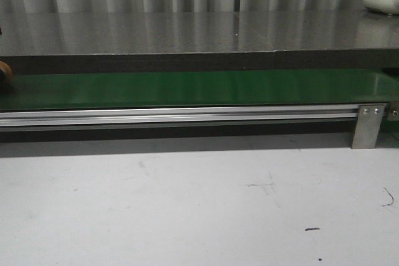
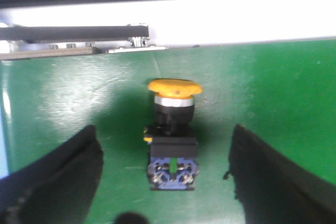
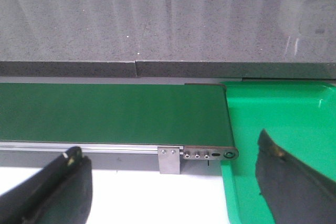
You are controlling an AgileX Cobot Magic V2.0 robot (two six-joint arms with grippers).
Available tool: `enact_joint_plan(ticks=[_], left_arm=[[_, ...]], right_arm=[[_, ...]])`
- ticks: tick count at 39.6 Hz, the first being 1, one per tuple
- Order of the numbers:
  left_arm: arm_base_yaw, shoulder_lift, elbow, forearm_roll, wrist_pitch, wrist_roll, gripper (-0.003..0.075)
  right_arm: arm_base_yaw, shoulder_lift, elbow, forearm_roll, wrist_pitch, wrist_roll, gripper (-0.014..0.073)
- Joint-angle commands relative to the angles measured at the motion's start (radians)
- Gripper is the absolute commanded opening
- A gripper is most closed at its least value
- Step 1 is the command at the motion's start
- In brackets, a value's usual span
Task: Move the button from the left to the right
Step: 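Place the button on the conveyor belt end near the blue bin, release, then retract the left gripper while the belt carries the button toward the green bin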
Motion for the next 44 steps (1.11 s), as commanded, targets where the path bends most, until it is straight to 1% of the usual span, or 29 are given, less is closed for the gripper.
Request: enact_joint_plan(ticks=[1,4,6,7,9,10,15,19,25,34,39,44], left_arm=[[-0.005,-0.089,-0.017,-0.013,0.042,0.000,0.0341],[-0.005,-0.111,0.007,-0.013,0.042,0.000,0.0225],[-0.005,-0.130,0.033,-0.013,0.042,0.000,0.0129],[-0.005,-0.138,0.046,-0.013,0.042,0.000,0.0105],[-0.005,-0.160,0.080,-0.013,0.042,0.000,0.0013],[-0.005,-0.174,0.095,-0.011,0.042,0.000,-0.0020],[-0.005,-0.242,0.203,-0.006,0.012,0.001,-0.0021],[-0.005,-0.337,0.341,-0.010,-0.078,0.001,-0.0021],[-0.018,-0.503,0.594,-0.022,-0.294,0.020,-0.0021],[-0.029,-0.822,1.009,-0.034,-0.646,0.027,-0.0021],[-0.029,-1.010,1.182,-0.034,-0.762,0.027,-0.0021],[-0.029,-1.225,1.320,-0.034,-0.868,0.027,-0.0021]], right_arm=[[0.000,0.012,-0.036,0.001,-0.074,-0.004,0.0645],[0.000,0.012,-0.036,0.001,-0.074,-0.004,0.0645],[0.000,0.012,-0.036,0.001,-0.074,-0.004,0.0645],[0.000,0.012,-0.036,0.001,-0.074,-0.004,0.0645],[0.000,0.012,-0.036,0.001,-0.074,-0.004,0.0645],[0.000,0.012,-0.036,0.001,-0.074,-0.004,0.0645],[0.000,0.012,-0.036,0.001,-0.074,-0.004,0.0645],[0.000,0.012,-0.036,0.001,-0.074,-0.004,0.0645],[0.000,0.012,-0.036,0.001,-0.074,-0.004,0.0645],[0.000,0.012,-0.036,0.001,-0.074,-0.004,0.0645],[0.000,0.012,-0.036,0.001,-0.074,-0.004,0.0645],[0.000,0.012,-0.036,0.001,-0.074,-0.004,0.0645]])
